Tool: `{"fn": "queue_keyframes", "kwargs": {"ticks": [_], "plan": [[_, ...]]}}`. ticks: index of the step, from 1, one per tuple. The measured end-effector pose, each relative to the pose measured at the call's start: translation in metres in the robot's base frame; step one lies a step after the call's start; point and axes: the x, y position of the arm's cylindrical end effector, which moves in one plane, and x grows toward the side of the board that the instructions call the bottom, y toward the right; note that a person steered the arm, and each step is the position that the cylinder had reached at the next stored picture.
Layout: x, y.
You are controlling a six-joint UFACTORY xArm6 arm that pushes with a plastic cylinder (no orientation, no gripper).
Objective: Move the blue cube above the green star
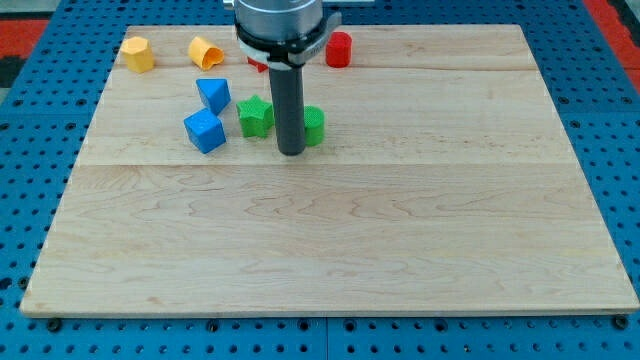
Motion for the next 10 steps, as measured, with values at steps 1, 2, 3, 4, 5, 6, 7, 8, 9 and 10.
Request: {"fn": "queue_keyframes", "kwargs": {"ticks": [1, 2, 3, 4, 5, 6, 7, 8, 9, 10], "plan": [[0.017, -0.069], [-0.014, -0.108], [-0.052, -0.103], [-0.054, -0.122], [-0.071, -0.162], [-0.113, -0.112], [-0.082, -0.031], [-0.052, -0.009], [-0.046, -0.09], [-0.031, -0.116]]}}
